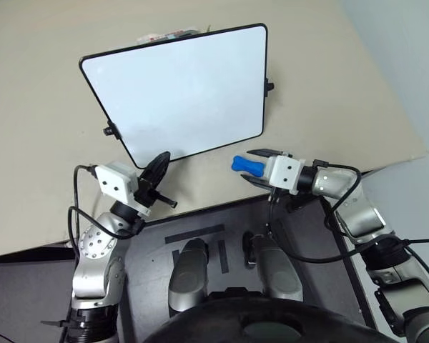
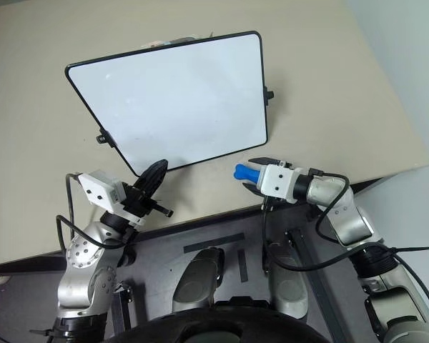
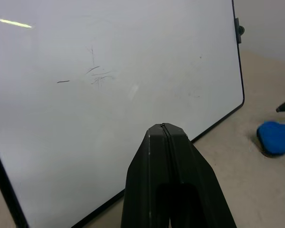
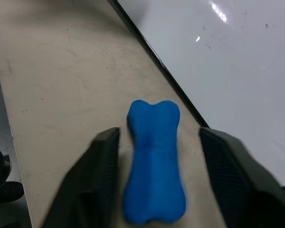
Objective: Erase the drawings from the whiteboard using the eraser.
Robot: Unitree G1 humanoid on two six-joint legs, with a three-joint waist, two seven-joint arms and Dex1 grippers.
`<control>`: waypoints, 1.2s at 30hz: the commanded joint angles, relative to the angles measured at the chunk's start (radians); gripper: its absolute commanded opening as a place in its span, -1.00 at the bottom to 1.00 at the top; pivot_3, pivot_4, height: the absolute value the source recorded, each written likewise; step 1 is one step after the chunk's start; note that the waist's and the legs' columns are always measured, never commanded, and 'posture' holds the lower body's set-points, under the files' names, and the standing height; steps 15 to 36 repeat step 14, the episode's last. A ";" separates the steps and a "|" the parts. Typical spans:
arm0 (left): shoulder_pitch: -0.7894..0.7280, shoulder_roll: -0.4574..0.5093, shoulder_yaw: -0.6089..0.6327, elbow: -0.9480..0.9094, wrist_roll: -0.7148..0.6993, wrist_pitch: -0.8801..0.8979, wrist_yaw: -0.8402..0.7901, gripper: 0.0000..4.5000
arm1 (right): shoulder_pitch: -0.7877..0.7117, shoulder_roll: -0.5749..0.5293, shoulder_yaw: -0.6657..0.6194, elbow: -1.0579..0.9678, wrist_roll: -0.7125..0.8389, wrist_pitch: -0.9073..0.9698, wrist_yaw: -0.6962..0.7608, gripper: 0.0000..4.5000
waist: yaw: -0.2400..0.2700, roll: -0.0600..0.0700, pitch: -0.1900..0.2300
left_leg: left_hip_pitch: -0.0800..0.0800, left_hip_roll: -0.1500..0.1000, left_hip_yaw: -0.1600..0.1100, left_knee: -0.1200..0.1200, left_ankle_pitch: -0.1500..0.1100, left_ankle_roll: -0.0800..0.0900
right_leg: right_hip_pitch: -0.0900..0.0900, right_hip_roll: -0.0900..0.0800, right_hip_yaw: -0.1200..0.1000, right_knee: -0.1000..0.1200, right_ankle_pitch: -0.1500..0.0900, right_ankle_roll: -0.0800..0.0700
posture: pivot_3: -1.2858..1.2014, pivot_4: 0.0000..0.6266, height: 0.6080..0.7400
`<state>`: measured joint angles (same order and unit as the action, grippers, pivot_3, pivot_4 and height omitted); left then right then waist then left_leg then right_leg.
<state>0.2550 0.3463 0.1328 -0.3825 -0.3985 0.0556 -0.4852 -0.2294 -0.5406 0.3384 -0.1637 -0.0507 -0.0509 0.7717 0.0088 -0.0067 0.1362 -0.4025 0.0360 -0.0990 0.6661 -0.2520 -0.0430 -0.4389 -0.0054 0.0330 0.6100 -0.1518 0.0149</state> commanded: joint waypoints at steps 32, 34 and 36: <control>-0.076 0.059 0.008 -0.045 -0.047 0.062 -0.064 -1.00 | 0.057 0.042 -0.150 -0.166 0.140 0.104 -0.048 0.99 | 0.002 0.000 0.000 | 0.000 0.000 0.000 0.000 0.000 0.000 | 0.001 0.000 0.000 0.000 0.000 0.000 | 0.03 -0.52 1.00; -0.076 0.059 0.008 -0.045 -0.047 0.062 -0.064 -1.00 | 0.057 0.042 -0.150 -0.166 0.140 0.104 -0.048 0.99 | 0.002 0.000 0.000 | 0.000 0.000 0.000 0.000 0.000 0.000 | 0.001 0.000 0.000 0.000 0.000 0.000 | 0.03 -0.52 1.00; -0.076 0.059 0.008 -0.045 -0.047 0.062 -0.064 -1.00 | 0.057 0.042 -0.150 -0.166 0.140 0.104 -0.048 0.99 | 0.002 0.000 0.000 | 0.000 0.000 0.000 0.000 0.000 0.000 | 0.001 0.000 0.000 0.000 0.000 0.000 | 0.03 -0.52 1.00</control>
